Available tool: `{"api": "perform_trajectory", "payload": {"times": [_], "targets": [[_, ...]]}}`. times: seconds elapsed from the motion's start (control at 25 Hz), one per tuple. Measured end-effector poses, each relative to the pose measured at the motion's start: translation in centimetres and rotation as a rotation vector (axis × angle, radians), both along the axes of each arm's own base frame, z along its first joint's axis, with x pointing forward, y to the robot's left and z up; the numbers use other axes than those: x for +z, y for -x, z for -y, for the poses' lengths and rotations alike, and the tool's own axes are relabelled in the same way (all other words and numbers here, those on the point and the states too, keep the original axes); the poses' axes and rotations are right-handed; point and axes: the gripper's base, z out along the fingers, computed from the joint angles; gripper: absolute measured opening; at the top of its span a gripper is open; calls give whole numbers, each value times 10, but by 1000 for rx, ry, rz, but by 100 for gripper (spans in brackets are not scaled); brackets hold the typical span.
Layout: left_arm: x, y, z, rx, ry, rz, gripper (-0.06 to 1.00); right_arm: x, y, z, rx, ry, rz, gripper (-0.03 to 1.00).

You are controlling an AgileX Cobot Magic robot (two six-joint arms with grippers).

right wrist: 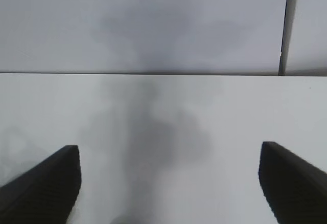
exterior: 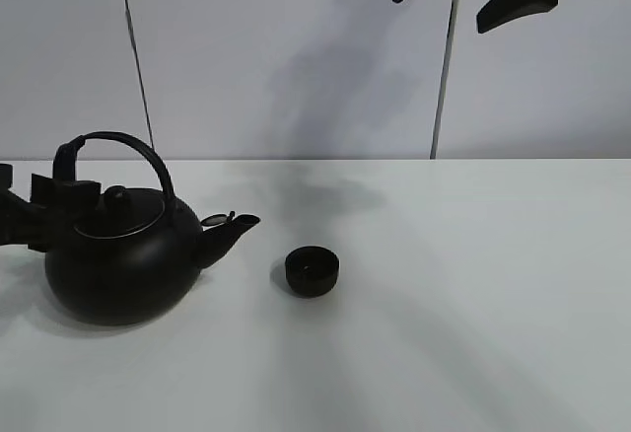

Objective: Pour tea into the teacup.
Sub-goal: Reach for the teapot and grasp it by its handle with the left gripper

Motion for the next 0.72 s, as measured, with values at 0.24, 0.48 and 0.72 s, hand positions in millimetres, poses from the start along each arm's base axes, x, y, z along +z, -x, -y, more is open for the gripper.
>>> {"api": "perform_trajectory", "payload": {"times": [0.24,0.48,0.72], "targets": [[3,-6,1,5,3,25,67,0,0,0,-1,0,2,65],[8,-15,1,12,6,58,67,0,0,0,-1,0,2,65],[7,-20,2,13,6,67,67,0,0,0,-1,-1,3,65]]}}
